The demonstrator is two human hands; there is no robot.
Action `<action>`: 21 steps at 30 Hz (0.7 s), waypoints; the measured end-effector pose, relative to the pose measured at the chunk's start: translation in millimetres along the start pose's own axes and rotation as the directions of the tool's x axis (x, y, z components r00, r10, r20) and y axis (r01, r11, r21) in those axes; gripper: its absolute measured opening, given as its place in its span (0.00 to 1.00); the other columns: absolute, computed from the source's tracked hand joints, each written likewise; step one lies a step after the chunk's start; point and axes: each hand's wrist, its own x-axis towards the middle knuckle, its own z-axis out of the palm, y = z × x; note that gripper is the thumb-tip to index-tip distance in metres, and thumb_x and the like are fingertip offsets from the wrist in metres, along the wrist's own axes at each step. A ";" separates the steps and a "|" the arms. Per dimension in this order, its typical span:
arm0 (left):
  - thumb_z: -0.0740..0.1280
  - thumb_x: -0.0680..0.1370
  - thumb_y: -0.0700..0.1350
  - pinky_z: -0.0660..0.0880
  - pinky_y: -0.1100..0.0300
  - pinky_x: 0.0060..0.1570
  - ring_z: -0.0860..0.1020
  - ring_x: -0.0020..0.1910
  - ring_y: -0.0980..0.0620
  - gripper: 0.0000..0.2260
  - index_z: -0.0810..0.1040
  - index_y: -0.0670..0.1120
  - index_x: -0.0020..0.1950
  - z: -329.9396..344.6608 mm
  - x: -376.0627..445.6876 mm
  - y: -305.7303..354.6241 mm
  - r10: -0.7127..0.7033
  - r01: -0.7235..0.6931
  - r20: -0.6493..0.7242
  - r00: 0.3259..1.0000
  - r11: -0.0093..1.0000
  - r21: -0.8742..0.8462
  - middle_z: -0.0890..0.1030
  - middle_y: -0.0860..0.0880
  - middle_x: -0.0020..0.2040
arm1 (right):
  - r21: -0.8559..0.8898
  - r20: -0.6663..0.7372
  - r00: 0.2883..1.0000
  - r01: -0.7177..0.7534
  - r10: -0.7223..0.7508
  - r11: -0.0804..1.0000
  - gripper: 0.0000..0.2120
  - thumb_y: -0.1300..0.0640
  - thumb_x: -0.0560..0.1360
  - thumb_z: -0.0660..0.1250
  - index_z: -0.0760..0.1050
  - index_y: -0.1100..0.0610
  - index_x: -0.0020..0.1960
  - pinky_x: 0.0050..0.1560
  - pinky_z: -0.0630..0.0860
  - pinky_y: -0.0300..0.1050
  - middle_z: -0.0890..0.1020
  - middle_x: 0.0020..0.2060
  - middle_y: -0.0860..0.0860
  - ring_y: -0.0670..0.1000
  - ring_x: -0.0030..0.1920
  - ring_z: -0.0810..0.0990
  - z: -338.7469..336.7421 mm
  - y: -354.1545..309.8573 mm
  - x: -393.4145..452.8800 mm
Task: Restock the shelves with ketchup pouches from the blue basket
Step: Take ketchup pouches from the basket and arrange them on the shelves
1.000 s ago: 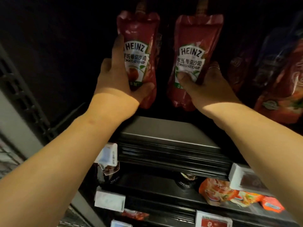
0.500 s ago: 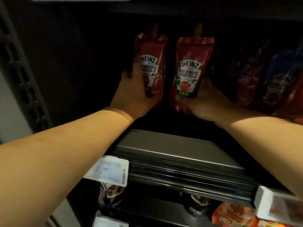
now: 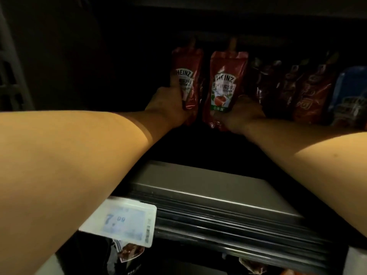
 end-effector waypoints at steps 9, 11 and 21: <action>0.71 0.78 0.54 0.63 0.54 0.72 0.68 0.75 0.44 0.50 0.32 0.54 0.81 21.1 20.3 -29.4 -0.038 0.051 0.080 0.996 0.986 -0.160 0.64 0.45 0.79 | -0.165 -0.019 0.999 -0.037 0.035 0.986 0.38 0.36 0.78 0.64 0.58 0.56 0.80 0.73 0.65 0.50 0.66 0.77 0.57 0.61 0.74 0.67 23.0 -9.7 38.2; 0.71 0.78 0.53 0.64 0.52 0.74 0.68 0.75 0.43 0.49 0.32 0.56 0.80 20.7 22.4 -31.8 -0.054 0.068 0.085 0.995 0.982 -0.175 0.62 0.44 0.80 | -0.136 -0.037 0.998 -0.058 0.053 0.989 0.39 0.38 0.79 0.64 0.55 0.55 0.81 0.74 0.63 0.50 0.65 0.77 0.57 0.61 0.75 0.65 29.3 -14.2 41.0; 0.69 0.79 0.53 0.67 0.62 0.56 0.76 0.58 0.52 0.46 0.33 0.64 0.79 -12.1 9.2 -14.7 -0.036 0.040 0.163 0.986 0.999 -0.025 0.73 0.47 0.73 | 0.030 0.116 0.988 0.097 -0.099 0.995 0.26 0.44 0.79 0.68 0.69 0.49 0.74 0.59 0.77 0.48 0.78 0.67 0.49 0.54 0.63 0.78 -8.0 6.1 22.1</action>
